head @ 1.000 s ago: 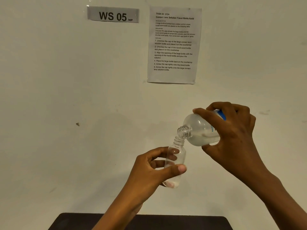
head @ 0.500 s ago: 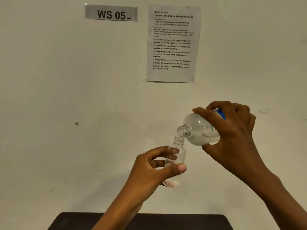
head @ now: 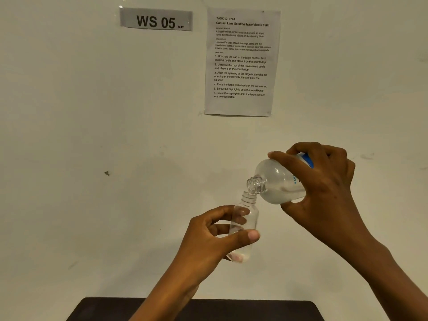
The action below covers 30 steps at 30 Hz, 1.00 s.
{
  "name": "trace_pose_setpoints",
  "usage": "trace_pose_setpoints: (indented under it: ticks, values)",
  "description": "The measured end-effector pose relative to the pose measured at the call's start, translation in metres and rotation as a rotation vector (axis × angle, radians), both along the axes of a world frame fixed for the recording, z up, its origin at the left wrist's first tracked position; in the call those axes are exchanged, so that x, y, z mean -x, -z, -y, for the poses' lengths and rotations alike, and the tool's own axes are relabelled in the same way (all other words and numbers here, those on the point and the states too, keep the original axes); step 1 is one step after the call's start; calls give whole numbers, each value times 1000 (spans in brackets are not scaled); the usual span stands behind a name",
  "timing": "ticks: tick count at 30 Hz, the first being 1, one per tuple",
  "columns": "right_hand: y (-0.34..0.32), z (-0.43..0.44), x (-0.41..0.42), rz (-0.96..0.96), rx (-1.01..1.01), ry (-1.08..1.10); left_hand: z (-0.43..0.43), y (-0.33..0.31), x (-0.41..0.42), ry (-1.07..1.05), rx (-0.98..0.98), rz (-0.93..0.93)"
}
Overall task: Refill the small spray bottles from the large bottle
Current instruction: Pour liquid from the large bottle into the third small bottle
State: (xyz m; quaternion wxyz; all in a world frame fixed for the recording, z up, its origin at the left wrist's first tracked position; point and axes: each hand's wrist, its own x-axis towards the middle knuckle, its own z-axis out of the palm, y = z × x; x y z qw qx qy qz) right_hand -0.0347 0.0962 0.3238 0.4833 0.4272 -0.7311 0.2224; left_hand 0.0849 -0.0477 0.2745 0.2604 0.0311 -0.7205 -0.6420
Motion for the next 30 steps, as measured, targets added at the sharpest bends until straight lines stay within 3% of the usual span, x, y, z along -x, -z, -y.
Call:
trace_pose_setpoints:
  ticks: [30]
  values:
    - [1, 0, 1, -3, 1, 0, 0, 1, 1, 6, -9, -3]
